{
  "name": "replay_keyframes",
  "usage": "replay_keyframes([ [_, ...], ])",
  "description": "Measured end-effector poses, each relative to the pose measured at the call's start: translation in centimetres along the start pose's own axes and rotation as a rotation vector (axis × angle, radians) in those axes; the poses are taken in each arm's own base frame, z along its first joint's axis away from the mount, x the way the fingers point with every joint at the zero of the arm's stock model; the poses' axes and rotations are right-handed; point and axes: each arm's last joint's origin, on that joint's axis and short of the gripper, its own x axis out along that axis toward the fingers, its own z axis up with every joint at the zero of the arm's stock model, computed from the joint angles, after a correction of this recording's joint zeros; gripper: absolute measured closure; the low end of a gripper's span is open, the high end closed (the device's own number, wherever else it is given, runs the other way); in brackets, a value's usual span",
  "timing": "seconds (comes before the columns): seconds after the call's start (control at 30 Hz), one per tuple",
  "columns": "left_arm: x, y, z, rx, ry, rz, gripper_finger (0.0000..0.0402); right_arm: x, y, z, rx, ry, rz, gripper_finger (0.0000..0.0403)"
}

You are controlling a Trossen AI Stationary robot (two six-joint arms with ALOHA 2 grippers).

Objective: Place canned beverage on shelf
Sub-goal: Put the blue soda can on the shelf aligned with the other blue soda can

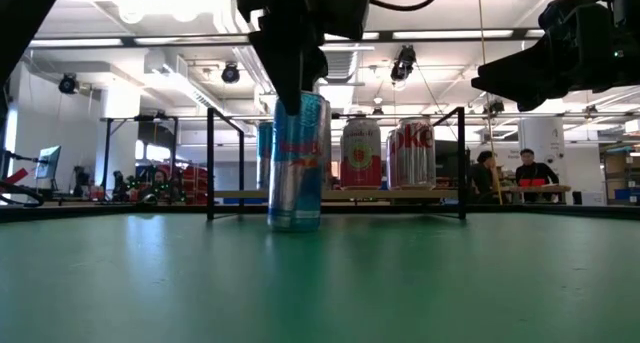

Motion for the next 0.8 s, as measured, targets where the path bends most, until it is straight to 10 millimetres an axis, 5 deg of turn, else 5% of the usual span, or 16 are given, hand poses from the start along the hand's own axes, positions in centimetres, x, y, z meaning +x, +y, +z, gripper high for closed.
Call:
replay_keyframes([
  [0.43, -0.1, 0.0, -0.1, -0.127, 0.006, 0.008, 0.0071, 0.0, 0.0, 0.0, 0.0, 0.001, 0.0, 0.0209],
  [0.8, -4.0, 0.4, 1.2, -0.608, -0.153, 0.021, 0.0038, 0.0, 0.0, 0.0, 0.0, 0.001, 0.0, 0.0209],
])
